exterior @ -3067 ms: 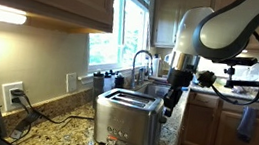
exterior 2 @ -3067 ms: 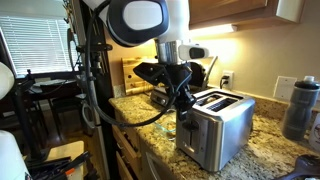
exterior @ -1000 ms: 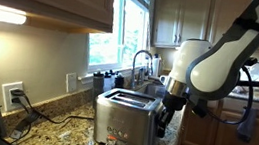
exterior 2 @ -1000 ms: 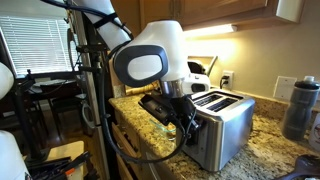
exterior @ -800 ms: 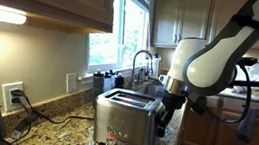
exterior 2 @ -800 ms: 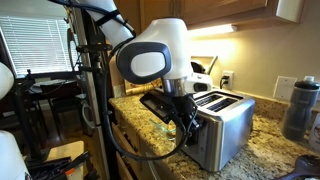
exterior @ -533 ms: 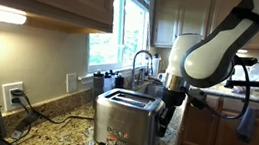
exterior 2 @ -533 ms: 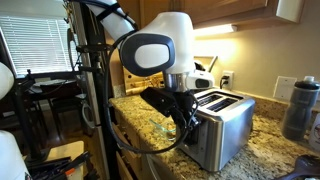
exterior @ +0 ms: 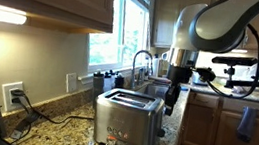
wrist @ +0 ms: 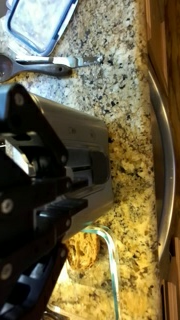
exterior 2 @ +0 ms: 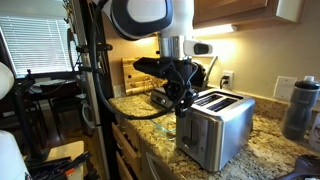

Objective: Put a slice of bread in the toaster and push the lever down

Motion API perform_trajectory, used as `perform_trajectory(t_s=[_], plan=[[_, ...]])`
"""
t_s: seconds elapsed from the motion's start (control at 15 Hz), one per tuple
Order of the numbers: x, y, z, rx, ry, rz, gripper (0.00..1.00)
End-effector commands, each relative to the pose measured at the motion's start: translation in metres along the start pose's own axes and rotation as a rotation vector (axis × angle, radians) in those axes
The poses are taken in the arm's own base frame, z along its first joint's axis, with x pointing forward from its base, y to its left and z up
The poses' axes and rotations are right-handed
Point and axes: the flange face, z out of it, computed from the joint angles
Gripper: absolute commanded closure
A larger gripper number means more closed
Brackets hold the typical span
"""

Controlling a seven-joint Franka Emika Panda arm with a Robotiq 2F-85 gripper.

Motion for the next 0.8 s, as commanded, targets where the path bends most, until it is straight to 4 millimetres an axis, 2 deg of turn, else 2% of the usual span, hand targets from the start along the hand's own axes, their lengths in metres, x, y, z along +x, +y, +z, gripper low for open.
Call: perform_trajectory(t_s=[0.0,0.27,0.53,0.6,0.67,0.73], plan=[[-0.004,0.000,-0.040,-0.003,-0.020,-0.021,0.53],[0.002,0.002,-0.062,-0.017,-0.068,-0.039,0.27],[0.007,0.002,-0.070,-0.044,-0.096,-0.056,0.02],[0.008,0.002,-0.070,-0.046,-0.102,-0.045,0.01],[0.010,0.001,-0.064,-0.028,-0.078,-0.049,0.14],[0.010,0.001,-0.064,-0.029,-0.081,-0.050,0.06]])
